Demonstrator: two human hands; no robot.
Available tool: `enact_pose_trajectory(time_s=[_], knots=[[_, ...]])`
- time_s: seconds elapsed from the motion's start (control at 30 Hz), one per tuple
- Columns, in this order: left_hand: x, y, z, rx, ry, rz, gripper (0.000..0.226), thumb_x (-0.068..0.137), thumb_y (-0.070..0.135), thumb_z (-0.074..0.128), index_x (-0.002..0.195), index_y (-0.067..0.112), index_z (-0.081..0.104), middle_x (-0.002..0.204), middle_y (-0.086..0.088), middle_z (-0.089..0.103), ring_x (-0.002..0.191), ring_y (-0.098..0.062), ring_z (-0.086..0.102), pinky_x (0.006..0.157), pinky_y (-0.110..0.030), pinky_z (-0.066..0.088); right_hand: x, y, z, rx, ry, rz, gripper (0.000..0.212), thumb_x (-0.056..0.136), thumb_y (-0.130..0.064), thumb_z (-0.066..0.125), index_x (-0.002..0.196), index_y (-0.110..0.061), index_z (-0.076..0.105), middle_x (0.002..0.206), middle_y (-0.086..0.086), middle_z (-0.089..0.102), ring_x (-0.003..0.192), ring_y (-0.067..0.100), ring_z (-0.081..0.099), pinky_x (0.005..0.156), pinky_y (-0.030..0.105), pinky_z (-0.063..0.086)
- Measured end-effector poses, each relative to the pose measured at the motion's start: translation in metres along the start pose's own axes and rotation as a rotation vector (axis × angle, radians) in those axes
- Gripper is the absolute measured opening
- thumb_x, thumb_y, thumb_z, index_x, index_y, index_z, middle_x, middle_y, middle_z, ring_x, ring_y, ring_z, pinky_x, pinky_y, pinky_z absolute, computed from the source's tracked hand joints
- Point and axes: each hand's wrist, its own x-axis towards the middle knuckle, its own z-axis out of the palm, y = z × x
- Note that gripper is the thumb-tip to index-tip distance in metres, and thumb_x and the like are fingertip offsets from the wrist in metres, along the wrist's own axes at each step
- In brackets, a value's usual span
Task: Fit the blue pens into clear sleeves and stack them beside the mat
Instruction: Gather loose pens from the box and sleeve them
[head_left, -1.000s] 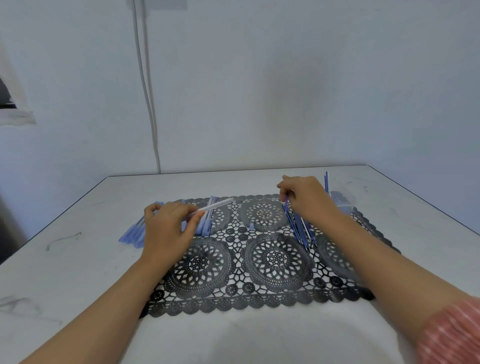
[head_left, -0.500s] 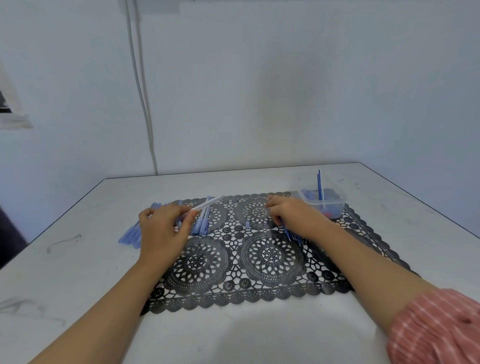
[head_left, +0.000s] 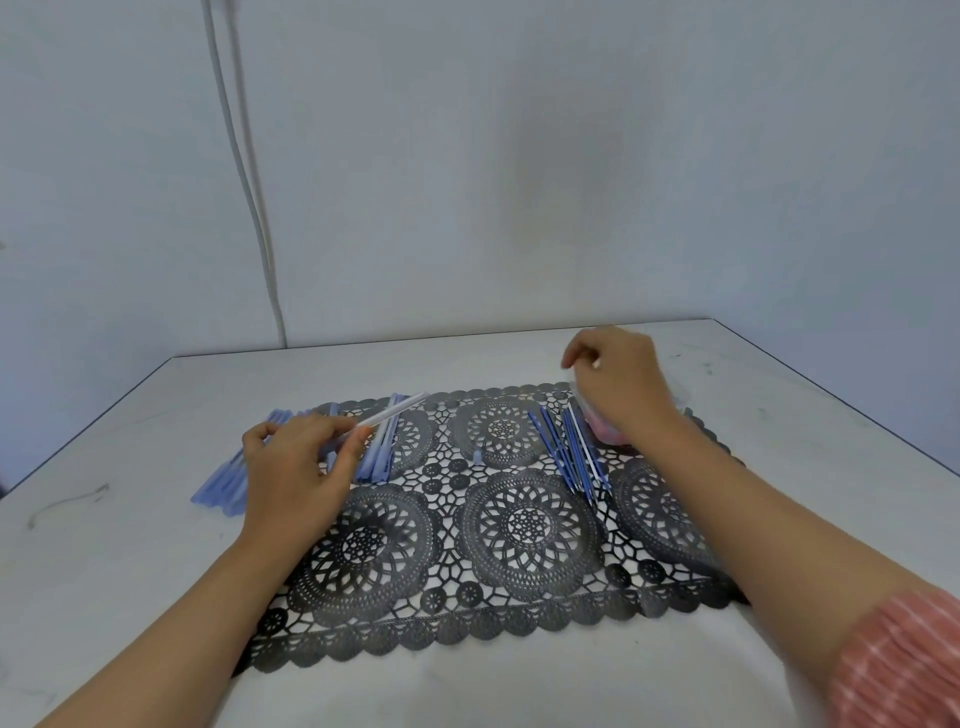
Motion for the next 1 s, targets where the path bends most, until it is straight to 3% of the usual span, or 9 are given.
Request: enact_pose_trajectory(time_s=[0.07,0.2,0.37,0.47,0.57,0.87,1.0], knots=[[-0.001,-0.001,0.0,0.004,-0.005,0.002,0.033,0.086,0.047,0.046,0.087,0.023,0.068,0.071,0.017,0.058,0.069,0.005,0.048,0.083,-0.034,0.026,0.007,0.008,-0.013,-0.08,0.035,0.133,0.029,0.082,-0.003,0.047,0.078,-0.021,0.069,0.072,-0.005,0.061,0.06,0.009,0.051,0.06,0.023,0.039],[0.0,-0.001,0.001,0.004,-0.007,0.003,0.033,0.086,0.047,0.045,0.087,0.024,0.068,0.072,0.016,0.059,0.069,0.0,0.049,0.085,-0.035,0.026,0.018,0.032,-0.026,-0.288,-0.104,0.272,0.026,0.079,-0.005,0.049,0.086,-0.013,0.072,0.083,0.007,0.068,0.069,0.022,0.054,0.062,0.025,0.041],[0.0,0.0,0.0,-0.011,-0.005,-0.001,0.033,0.085,0.048,0.046,0.088,0.024,0.068,0.072,0.017,0.059,0.071,0.002,0.051,0.086,-0.034,0.025,0.02,0.046,-0.022,-0.303,-0.246,0.357,0.012,0.075,-0.011,0.056,0.072,-0.004,0.065,0.069,0.01,0.062,0.065,0.026,0.055,0.052,0.024,0.036],[0.0,0.002,-0.001,-0.022,-0.001,-0.008,0.03,0.085,0.048,0.046,0.087,0.027,0.067,0.071,0.019,0.059,0.069,0.0,0.05,0.085,-0.034,0.025,0.017,0.042,-0.021,-0.32,-0.377,0.345,0.024,0.075,-0.018,0.057,0.055,-0.008,0.048,0.051,0.004,0.046,0.049,0.02,0.042,0.045,0.022,0.026],[0.0,0.003,-0.001,-0.035,0.002,-0.005,0.03,0.085,0.049,0.045,0.087,0.027,0.066,0.072,0.021,0.058,0.069,0.0,0.05,0.085,-0.034,0.025,0.016,0.043,-0.02,-0.356,-0.414,0.31,0.036,0.079,-0.024,0.055,0.052,-0.012,0.036,0.047,0.001,0.033,0.044,0.017,0.031,0.045,0.023,0.022],[0.0,0.005,-0.005,-0.036,0.02,-0.001,0.03,0.085,0.049,0.045,0.086,0.028,0.066,0.07,0.025,0.055,0.074,0.01,0.051,0.083,-0.032,0.024,0.015,0.04,-0.02,-0.331,-0.422,0.32,0.039,0.078,-0.021,0.058,0.049,-0.013,0.034,0.045,0.001,0.031,0.043,0.017,0.029,0.045,0.023,0.022],[0.0,0.006,-0.006,-0.027,0.035,0.006,0.036,0.085,0.048,0.045,0.084,0.021,0.069,0.066,0.018,0.055,0.064,0.0,0.049,0.081,-0.031,0.025,0.016,0.04,-0.018,-0.331,-0.395,0.333,0.041,0.076,-0.016,0.062,0.045,-0.013,0.036,0.043,0.002,0.029,0.043,0.018,0.028,0.046,0.023,0.022]])
